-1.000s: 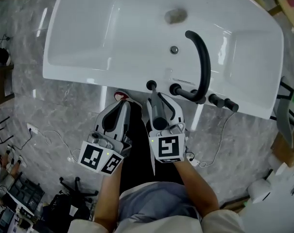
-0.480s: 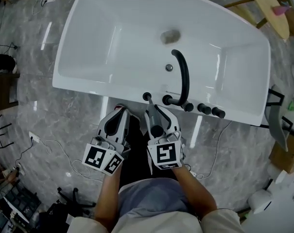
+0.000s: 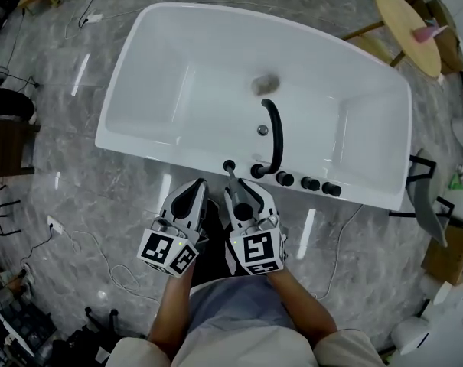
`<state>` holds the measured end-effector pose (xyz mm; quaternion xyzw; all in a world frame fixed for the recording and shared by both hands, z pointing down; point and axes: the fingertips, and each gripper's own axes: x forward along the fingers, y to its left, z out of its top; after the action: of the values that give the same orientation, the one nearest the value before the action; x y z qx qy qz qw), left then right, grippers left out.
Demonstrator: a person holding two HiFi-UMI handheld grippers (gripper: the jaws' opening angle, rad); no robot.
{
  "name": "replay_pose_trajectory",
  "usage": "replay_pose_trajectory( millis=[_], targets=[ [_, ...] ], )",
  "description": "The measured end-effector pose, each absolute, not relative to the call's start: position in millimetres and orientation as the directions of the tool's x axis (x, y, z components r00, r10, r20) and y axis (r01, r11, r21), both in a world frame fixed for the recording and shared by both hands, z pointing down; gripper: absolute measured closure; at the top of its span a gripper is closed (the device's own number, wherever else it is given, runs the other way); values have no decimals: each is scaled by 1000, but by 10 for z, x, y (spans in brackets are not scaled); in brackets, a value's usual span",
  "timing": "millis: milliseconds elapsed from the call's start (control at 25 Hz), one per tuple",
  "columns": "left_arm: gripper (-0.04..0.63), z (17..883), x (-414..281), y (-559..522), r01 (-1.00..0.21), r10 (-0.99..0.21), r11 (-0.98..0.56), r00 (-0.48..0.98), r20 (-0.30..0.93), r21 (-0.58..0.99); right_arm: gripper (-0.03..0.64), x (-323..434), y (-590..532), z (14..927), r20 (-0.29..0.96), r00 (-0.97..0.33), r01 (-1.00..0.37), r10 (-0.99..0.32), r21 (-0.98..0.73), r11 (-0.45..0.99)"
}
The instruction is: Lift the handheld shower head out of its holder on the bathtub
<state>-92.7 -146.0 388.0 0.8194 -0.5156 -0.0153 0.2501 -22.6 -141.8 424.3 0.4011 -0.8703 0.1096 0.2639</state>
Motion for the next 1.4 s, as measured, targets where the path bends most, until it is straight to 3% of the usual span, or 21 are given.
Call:
replay_pose_trajectory(
  millis=[560, 1400],
  targets=[
    [591, 3229, -861, -1635, -872, -892, -347, 420, 165, 345, 474, -256, -1457, 3466, 500, -600, -706, -625, 37, 707],
    [591, 2495, -709, -1558, -853, -882, -422, 464, 77, 308, 474, -310, -1318, 2312, 353, -753, -617, -555, -87, 782]
  ],
)
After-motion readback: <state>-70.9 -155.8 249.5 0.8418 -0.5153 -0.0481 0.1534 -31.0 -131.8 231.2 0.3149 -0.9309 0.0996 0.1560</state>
